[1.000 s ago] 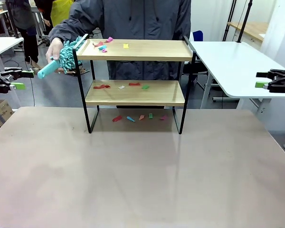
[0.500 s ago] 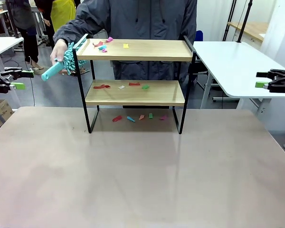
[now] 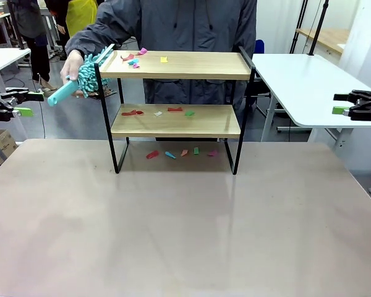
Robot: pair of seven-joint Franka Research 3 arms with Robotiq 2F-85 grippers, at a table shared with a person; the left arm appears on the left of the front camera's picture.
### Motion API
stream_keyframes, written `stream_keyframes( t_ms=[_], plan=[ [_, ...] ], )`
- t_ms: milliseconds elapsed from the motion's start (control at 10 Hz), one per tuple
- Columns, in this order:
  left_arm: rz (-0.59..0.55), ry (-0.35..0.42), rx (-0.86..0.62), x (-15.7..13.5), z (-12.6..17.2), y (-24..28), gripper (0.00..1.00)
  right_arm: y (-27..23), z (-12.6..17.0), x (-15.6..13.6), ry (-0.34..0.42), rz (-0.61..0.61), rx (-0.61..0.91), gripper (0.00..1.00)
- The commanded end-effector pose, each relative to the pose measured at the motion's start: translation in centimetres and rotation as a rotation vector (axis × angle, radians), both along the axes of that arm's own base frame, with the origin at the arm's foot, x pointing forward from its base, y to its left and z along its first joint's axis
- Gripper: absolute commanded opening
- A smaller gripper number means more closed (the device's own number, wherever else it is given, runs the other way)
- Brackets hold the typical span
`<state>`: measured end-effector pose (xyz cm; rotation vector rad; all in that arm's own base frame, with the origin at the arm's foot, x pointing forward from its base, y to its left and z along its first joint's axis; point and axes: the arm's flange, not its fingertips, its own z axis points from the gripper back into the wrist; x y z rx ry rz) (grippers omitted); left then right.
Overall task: Clean the shelf.
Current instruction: Pick up the Duster handed by the human.
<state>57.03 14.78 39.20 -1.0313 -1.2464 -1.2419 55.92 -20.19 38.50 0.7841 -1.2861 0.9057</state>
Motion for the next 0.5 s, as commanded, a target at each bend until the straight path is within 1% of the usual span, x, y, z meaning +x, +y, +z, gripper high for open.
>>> stream_keyframes(
  t_ms=[0,100,300,400],
  plan=[
    [0.056,0.044,0.036,-1.2,3.4,0.9,1.00,0.1,0.1,0.1,-0.003,0.000,0.001,1.00],
    [0.094,0.110,0.126,-2.3,7.4,1.4,1.00,0.1,0.1,0.1,-0.003,0.000,0.001,1.00],
    [0.149,0.174,0.346,-4.0,13.6,1.2,1.00,0.1,0.1,0.1,-0.003,0.000,0.001,1.00],
    [0.146,0.288,0.484,-5.1,16.7,0.9,1.00,0.1,0.1,0.1,-0.003,0.000,0.001,1.00]
  ],
)
